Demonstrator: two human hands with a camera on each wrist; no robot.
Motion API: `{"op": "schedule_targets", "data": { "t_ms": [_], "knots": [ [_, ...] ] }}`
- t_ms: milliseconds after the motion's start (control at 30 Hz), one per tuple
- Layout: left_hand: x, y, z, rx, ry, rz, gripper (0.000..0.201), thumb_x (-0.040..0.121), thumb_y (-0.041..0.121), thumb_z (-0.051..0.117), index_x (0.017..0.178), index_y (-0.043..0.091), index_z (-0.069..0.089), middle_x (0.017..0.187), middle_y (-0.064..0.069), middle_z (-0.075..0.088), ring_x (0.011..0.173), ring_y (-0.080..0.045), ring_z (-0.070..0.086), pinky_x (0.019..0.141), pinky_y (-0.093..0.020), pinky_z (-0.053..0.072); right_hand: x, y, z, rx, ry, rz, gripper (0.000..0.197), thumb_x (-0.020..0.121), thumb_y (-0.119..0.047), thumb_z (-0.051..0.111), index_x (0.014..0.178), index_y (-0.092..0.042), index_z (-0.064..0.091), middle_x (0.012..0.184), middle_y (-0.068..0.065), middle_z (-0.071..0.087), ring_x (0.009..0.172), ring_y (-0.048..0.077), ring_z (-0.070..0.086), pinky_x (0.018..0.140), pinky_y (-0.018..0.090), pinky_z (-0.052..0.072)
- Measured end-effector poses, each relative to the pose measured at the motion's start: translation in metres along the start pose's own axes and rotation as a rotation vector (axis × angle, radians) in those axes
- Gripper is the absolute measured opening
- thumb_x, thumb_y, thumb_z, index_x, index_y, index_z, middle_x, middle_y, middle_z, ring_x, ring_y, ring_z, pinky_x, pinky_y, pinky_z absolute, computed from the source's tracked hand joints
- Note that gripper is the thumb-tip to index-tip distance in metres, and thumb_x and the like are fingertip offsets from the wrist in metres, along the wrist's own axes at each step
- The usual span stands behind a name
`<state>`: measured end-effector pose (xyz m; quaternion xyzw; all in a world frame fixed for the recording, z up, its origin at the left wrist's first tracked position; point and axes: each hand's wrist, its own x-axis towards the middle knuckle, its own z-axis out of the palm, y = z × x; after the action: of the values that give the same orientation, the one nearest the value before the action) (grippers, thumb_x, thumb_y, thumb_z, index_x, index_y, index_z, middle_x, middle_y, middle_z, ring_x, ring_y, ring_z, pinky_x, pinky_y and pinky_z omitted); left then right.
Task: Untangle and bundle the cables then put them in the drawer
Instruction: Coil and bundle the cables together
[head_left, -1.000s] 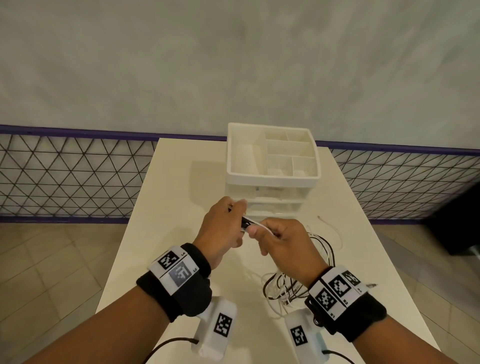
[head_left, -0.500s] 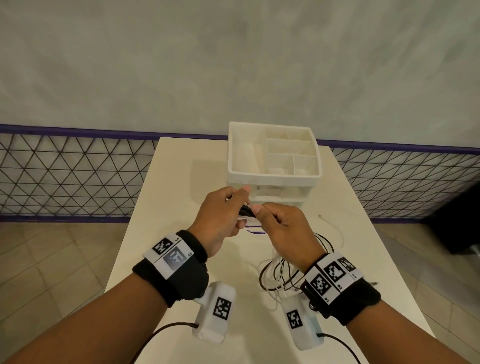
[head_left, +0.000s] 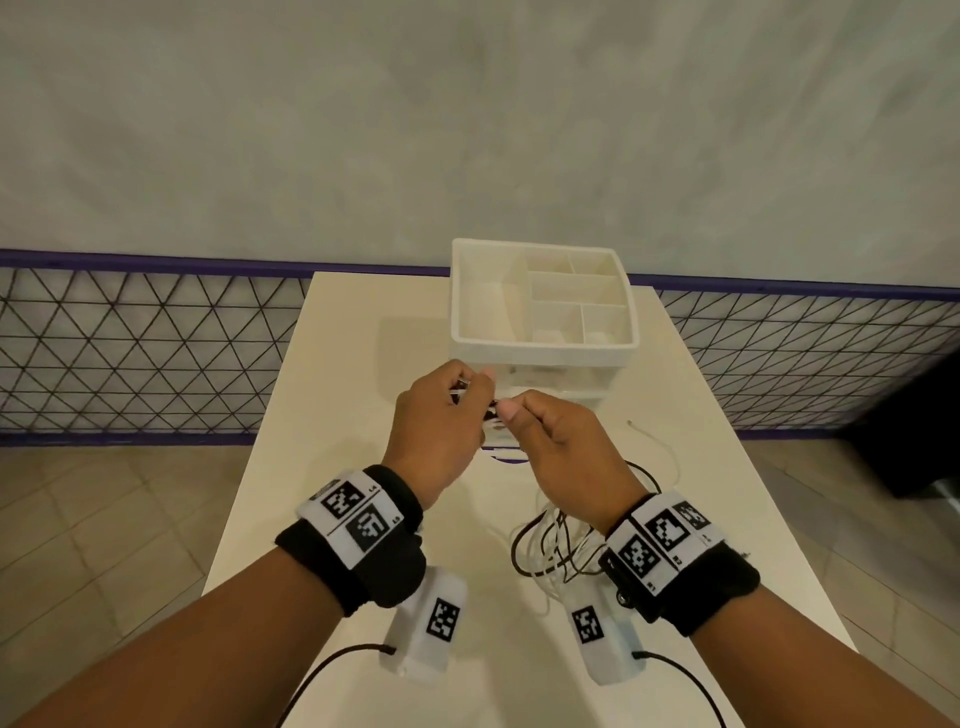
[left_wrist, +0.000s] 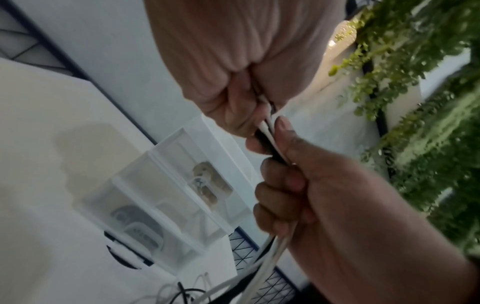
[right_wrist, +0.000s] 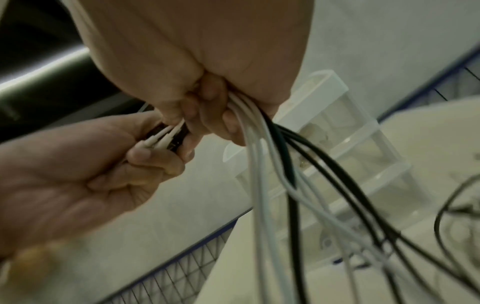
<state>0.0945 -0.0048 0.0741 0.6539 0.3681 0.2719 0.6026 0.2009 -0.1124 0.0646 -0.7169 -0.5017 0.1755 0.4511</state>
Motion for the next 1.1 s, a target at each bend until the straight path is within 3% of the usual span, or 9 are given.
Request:
{"op": "schedule_targets", "data": {
  "t_ms": [167,400,533,600,667,733,867,1000,1100],
  "knots": [
    [0.000,0.007,-0.002,-0.053,-0.136,-0.182,0.033,0.097,0.038,0.056,0.075,0.014,0.055,0.071,-0.006,0.058,0.051,-0.018,0.048,0.045,-0.023,0.035,-0.002,0.008,0.003,-0.328,0.056,-0.158,0.044,0.099,-0.054,0.035,0.118,-0.027,0.064,0.082,-0.005,0.075,0.068,0.018,0.066,0.063,0.042,0.054],
    [-0.001,0.001,-0.003,0.103,-0.016,-0.081,0.029,0.093,0.032,0.059,0.069,0.015,0.057,0.060,-0.001,0.057,0.040,-0.015,0.044,0.050,-0.026,0.036,-0.004,0.008,0.000,-0.157,-0.040,-0.057,0.032,0.101,-0.045,0.047,0.109,-0.025,0.070,0.083,-0.003,0.075,0.073,0.013,0.066,0.070,0.031,0.053],
    [0.002,-0.003,-0.019,-0.057,-0.162,-0.269,0.029,0.097,0.024,0.058,0.071,0.012,0.053,0.069,-0.011,0.057,0.044,-0.017,0.044,0.041,-0.024,0.033,-0.012,0.013,-0.014,-0.162,-0.152,-0.035,0.032,0.103,-0.035,0.048,0.093,-0.011,0.068,0.066,0.005,0.059,0.060,0.016,0.048,0.057,0.019,0.038],
    [0.005,-0.006,-0.027,0.154,-0.294,-0.247,0.028,0.098,0.034,0.058,0.083,0.011,0.059,0.085,-0.010,0.065,0.064,-0.020,0.058,0.059,-0.033,0.051,-0.014,0.016,-0.019,-0.201,-0.174,-0.034,0.032,0.102,-0.033,0.050,0.091,-0.010,0.068,0.064,0.000,0.059,0.060,0.013,0.048,0.056,0.016,0.036],
    [0.007,-0.004,-0.033,0.486,-0.274,-0.081,0.041,0.095,0.052,0.054,0.114,0.016,0.062,0.112,0.000,0.064,0.098,-0.019,0.062,0.088,-0.038,0.051,-0.013,0.016,-0.021,-0.241,-0.217,-0.035,0.032,0.102,-0.034,0.052,0.088,-0.010,0.068,0.059,-0.006,0.054,0.057,0.009,0.048,0.056,0.018,0.037],
    [0.004,0.011,-0.029,0.519,-0.339,0.065,0.060,0.092,0.066,0.046,0.134,0.024,0.053,0.123,0.004,0.061,0.112,-0.017,0.060,0.093,-0.034,0.049,-0.010,0.009,-0.021,-0.273,-0.271,-0.075,0.032,0.102,-0.034,0.052,0.085,-0.012,0.068,0.060,-0.002,0.060,0.056,0.013,0.052,0.058,0.027,0.042],
    [-0.014,0.024,-0.010,0.510,-0.700,0.117,0.063,0.081,0.079,0.046,0.108,0.024,0.062,0.077,0.004,0.065,0.065,-0.013,0.065,0.058,-0.028,0.050,0.000,-0.011,-0.031,-0.128,-0.262,-0.166,0.012,0.090,-0.027,0.059,0.090,-0.020,0.069,0.075,-0.005,0.073,0.064,0.006,0.065,0.061,0.025,0.051],
    [-0.009,0.028,-0.015,0.503,-0.574,0.081,0.062,0.083,0.070,0.052,0.077,0.010,0.063,0.052,-0.001,0.046,0.036,-0.011,0.039,0.040,-0.022,0.037,0.004,-0.004,-0.047,0.051,-0.170,0.037,0.018,0.084,-0.022,0.077,0.096,-0.015,0.067,0.058,-0.005,0.053,0.051,0.006,0.044,0.052,0.019,0.039],
    [0.000,0.027,-0.028,0.374,-0.378,0.100,0.056,0.090,0.061,0.055,0.084,0.007,0.066,0.056,-0.009,0.046,0.041,-0.017,0.038,0.041,-0.024,0.035,0.000,0.017,-0.058,-0.022,-0.091,0.096,0.026,0.087,-0.031,0.075,0.078,-0.009,0.065,0.058,-0.007,0.049,0.052,0.005,0.042,0.052,0.018,0.035]
  ]
}}
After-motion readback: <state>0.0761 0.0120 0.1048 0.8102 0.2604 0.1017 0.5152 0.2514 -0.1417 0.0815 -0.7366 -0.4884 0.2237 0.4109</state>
